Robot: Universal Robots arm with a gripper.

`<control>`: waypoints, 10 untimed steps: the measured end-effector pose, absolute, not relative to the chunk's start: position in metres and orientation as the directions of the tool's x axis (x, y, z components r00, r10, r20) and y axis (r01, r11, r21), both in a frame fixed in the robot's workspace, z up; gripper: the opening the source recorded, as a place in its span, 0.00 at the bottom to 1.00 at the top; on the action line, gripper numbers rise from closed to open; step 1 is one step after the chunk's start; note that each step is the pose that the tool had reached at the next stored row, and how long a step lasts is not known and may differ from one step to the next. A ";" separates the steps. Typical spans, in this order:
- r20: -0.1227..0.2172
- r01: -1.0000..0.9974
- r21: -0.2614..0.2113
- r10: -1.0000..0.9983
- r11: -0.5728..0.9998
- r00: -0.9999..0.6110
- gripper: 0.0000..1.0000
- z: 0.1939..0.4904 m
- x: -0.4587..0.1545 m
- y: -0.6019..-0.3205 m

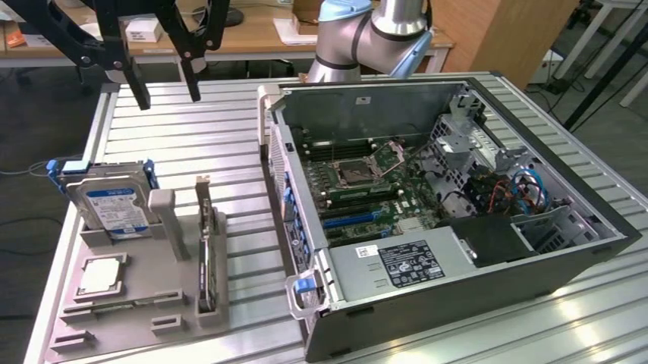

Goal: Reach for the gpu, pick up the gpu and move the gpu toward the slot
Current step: 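Pick up the gpu and move the gpu toward the slot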

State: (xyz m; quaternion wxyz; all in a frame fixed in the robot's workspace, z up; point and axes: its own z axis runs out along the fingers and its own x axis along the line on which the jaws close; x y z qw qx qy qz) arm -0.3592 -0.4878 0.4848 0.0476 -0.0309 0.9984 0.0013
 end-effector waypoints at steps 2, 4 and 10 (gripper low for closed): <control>-0.095 -0.062 0.000 -0.061 0.998 -0.994 0.47 0.485 -0.359 -0.488; -0.095 -0.062 0.000 -0.062 0.998 -0.994 0.47 0.485 -0.359 -0.488; -0.108 -0.075 0.016 -0.073 0.997 -0.992 0.47 0.479 -0.357 -0.489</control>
